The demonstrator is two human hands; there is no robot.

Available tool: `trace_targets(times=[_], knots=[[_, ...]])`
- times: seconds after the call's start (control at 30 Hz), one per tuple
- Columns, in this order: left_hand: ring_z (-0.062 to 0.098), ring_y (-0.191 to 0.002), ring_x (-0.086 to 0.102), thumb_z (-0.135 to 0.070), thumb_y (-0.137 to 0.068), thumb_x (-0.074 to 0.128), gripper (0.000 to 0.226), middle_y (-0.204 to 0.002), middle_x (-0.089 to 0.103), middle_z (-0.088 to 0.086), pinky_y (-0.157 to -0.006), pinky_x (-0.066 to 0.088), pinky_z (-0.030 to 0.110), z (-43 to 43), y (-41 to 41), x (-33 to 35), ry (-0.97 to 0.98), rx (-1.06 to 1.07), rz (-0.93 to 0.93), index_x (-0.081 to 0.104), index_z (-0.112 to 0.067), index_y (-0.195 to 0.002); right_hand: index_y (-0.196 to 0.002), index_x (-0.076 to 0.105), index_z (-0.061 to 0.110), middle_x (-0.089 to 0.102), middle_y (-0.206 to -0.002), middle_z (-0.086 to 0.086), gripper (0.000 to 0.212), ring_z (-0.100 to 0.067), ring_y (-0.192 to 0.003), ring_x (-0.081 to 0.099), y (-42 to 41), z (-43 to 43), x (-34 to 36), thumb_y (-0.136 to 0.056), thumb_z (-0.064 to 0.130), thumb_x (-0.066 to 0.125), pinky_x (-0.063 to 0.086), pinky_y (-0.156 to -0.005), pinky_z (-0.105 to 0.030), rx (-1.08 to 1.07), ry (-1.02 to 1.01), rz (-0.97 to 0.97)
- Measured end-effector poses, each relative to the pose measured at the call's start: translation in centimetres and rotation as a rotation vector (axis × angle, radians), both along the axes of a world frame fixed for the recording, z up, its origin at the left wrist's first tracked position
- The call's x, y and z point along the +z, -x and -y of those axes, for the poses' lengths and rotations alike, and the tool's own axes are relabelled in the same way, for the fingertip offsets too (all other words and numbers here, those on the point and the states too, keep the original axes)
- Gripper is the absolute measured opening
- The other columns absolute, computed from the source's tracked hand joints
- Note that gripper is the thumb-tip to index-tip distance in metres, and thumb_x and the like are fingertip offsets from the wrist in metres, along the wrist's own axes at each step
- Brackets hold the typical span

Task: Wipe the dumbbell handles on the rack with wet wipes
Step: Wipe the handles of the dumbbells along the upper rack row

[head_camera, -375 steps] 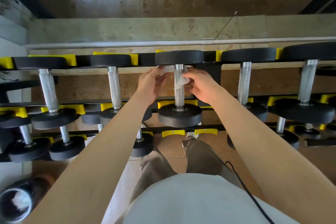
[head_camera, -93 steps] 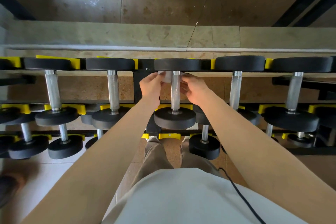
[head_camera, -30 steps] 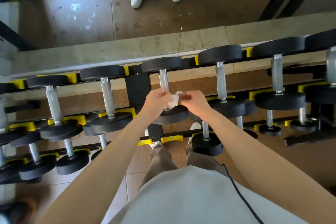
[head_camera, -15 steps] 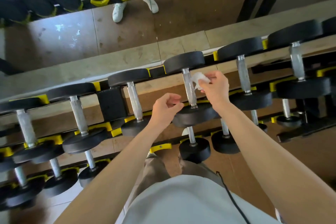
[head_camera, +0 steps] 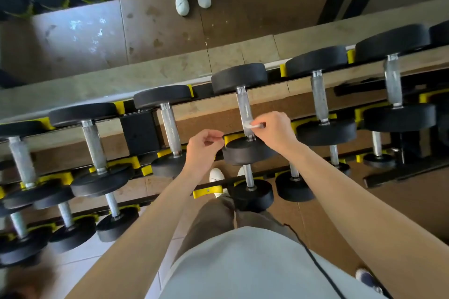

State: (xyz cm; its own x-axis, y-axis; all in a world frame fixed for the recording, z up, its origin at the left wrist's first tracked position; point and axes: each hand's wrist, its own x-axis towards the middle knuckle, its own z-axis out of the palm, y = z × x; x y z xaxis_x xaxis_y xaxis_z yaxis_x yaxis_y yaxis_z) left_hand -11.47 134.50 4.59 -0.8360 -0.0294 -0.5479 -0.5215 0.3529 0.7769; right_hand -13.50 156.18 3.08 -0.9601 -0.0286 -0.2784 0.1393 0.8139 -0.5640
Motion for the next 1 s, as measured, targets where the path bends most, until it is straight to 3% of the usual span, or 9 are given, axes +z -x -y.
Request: trace_targets(times=[0.17, 0.3, 0.43, 0.5, 0.6, 0.7, 0.8, 0.9, 1.0], knots=[[0.008, -0.097, 0.066, -0.013, -0.093, 0.069, 0.014, -0.1, 0.072, -0.007, -0.082, 0.048, 0.018, 0.2, 1.2, -0.4, -0.059, -0.011, -0.028, 0.073, -0.02, -0.105, -0.117, 0.072, 0.012, 0.064, -0.109, -0.002, 0.025, -0.006, -0.093, 0.055, 3.3, 3.5, 0.8, -0.092, 0.017, 0.069, 0.041, -0.079, -0.007, -0.122, 0.045, -0.184], [0.002, -0.092, 0.065, -0.015, -0.093, 0.069, 0.015, -0.098, 0.072, -0.011, -0.081, 0.049, 0.017, 0.5, 2.6, -1.1, -0.065, -0.013, -0.075, 0.072, -0.022, -0.106, -0.109, 0.074, 0.007, 0.063, -0.121, -0.009, 0.02, -0.022, -0.113, 0.061, 2.6, 4.7, -0.1, -0.09, 0.008, 0.07, 0.05, -0.1, -0.029, 0.005, 0.036, -0.115], [-0.002, -0.099, 0.063, -0.013, -0.093, 0.07, 0.027, -0.109, 0.07, -0.012, -0.087, 0.048, 0.013, -0.6, 3.6, -1.5, -0.106, -0.134, -0.147, 0.069, -0.021, -0.119, -0.107, 0.077, 0.011, 0.067, -0.105, -0.004, 0.02, -0.02, -0.098, 0.064, 0.0, 3.9, 0.5, -0.088, 0.009, 0.073, 0.051, -0.086, -0.026, -0.004, -0.008, 0.036], [0.001, -0.101, 0.064, -0.014, -0.093, 0.071, 0.03, -0.112, 0.069, -0.012, -0.089, 0.05, 0.015, -1.6, 3.9, -1.5, -0.133, -0.25, -0.162, 0.068, -0.022, -0.122, -0.108, 0.076, 0.013, 0.07, -0.098, 0.002, 0.021, -0.011, -0.088, 0.066, -0.4, 3.6, 1.5, -0.087, 0.012, 0.075, 0.053, -0.08, -0.022, -0.123, 0.097, 0.054], [0.003, -0.08, 0.063, -0.023, -0.093, 0.073, 0.023, -0.095, 0.071, -0.011, -0.076, 0.053, 0.02, -2.7, 4.0, -1.7, -0.1, -0.317, -0.201, 0.073, -0.022, -0.115, -0.111, 0.069, 0.011, 0.072, -0.099, 0.004, 0.028, -0.004, -0.088, 0.069, -0.6, 3.3, 2.8, -0.084, 0.008, 0.078, 0.057, -0.08, -0.019, -0.31, 0.341, 0.051], [0.005, -0.085, 0.066, -0.023, -0.092, 0.073, 0.017, -0.094, 0.073, -0.009, -0.08, 0.055, 0.025, -3.0, 4.6, -1.7, -0.039, -0.185, -0.192, 0.076, -0.019, -0.109, -0.124, 0.062, 0.013, 0.07, -0.113, 0.004, 0.044, -0.006, -0.101, 0.068, -0.3, 2.8, 2.6, -0.083, 0.006, 0.078, 0.057, -0.089, -0.025, -0.415, 0.421, 0.072], [0.0, -0.086, 0.063, -0.026, -0.093, 0.072, 0.018, -0.096, 0.071, -0.01, -0.079, 0.05, 0.019, -3.6, 5.9, -1.5, 0.09, 0.057, -0.207, 0.074, -0.02, -0.109, -0.137, 0.057, 0.018, 0.064, -0.127, 0.005, 0.056, -0.009, -0.108, 0.064, 0.3, 1.8, 1.5, -0.085, 0.008, 0.076, 0.053, -0.097, -0.029, -0.393, 0.267, 0.142], [0.002, -0.083, 0.065, -0.028, -0.092, 0.073, 0.017, -0.092, 0.072, -0.008, -0.078, 0.054, 0.022, -5.3, 7.0, -2.0, 0.108, 0.225, -0.167, 0.075, -0.019, -0.106, -0.138, 0.057, 0.019, 0.066, -0.119, 0.004, 0.055, -0.01, -0.103, 0.065, 0.5, 1.8, 0.4, -0.086, 0.009, 0.075, 0.055, -0.097, -0.036, -0.296, 0.236, 0.181], [0.007, -0.085, 0.067, -0.029, -0.092, 0.072, 0.015, -0.091, 0.073, -0.007, -0.083, 0.058, 0.031, -7.2, 6.2, -2.4, 0.121, 0.195, -0.13, 0.075, -0.019, -0.103, -0.133, 0.061, 0.018, 0.069, -0.114, 0.004, 0.049, -0.008, -0.102, 0.064, 0.8, 1.4, -0.2, -0.086, 0.009, 0.075, 0.054, -0.098, -0.035, -0.273, 0.222, 0.134]])
